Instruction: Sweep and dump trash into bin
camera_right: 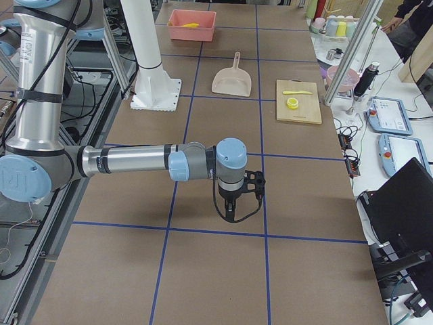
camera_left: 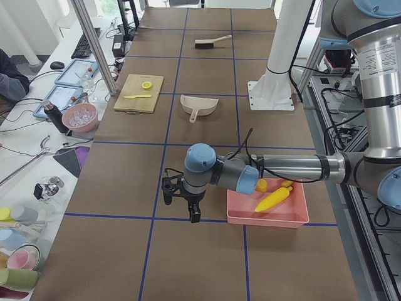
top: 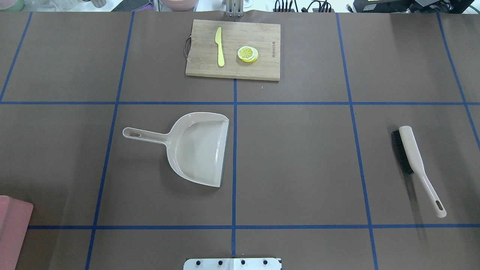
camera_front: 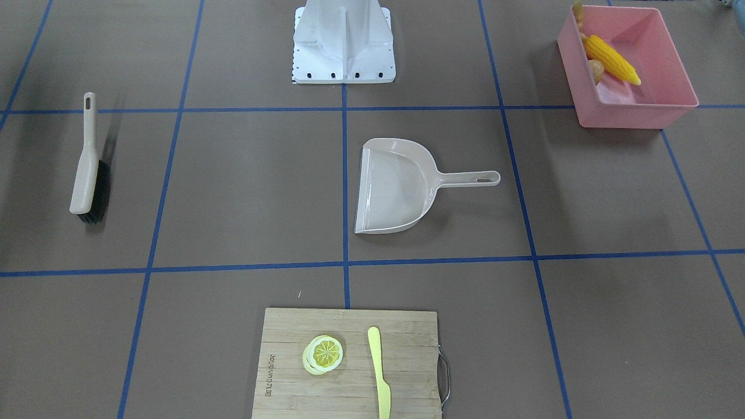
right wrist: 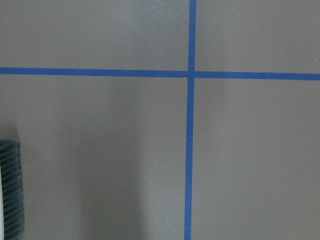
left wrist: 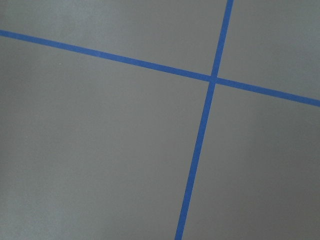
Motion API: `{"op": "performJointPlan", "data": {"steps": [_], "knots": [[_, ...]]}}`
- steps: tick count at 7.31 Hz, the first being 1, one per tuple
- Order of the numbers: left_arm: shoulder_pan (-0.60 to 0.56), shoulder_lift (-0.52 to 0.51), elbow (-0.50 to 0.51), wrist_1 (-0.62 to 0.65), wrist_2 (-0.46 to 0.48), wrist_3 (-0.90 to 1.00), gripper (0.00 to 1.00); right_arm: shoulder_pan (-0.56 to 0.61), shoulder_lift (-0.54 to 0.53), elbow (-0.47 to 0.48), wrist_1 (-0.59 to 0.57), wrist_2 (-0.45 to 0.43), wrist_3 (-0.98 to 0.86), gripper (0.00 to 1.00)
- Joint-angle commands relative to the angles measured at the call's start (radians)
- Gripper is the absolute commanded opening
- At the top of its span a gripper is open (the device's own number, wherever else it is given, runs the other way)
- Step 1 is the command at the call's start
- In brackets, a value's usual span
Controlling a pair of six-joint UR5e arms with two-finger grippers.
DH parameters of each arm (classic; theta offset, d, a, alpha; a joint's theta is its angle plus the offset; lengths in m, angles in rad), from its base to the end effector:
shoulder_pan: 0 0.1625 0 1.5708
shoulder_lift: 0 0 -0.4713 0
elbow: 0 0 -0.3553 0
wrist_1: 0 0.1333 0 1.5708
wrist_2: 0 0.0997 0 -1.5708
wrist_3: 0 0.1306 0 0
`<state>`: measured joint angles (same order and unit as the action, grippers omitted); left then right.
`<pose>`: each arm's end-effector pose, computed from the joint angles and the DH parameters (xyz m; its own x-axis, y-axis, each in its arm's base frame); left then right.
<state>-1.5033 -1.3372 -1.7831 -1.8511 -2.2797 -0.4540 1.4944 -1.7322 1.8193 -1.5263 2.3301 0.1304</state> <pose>-0.0234 -0.3703 0.6989 0.6991 -0.2275 -0.6779 0.2686 0.9622 -0.0458 0.0135 -0.3917 0.6776 0.7201 -0.0157 0.6937 -0.0181 0.9990 0.0414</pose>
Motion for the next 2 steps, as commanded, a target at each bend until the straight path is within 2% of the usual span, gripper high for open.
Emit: {"op": "performJointPlan", "data": {"steps": [1,2], "knots": [[0.002,-0.011,0.007,0.001,-0.001,0.0,0.99,0.0,0.0,0.0,0.0,0.0,0.0,1.0],[0.009,-0.011,0.013,0.006,0.003,0.0,0.99,0.0,0.0,0.0,0.0,0.0,0.0,1.0]]}}
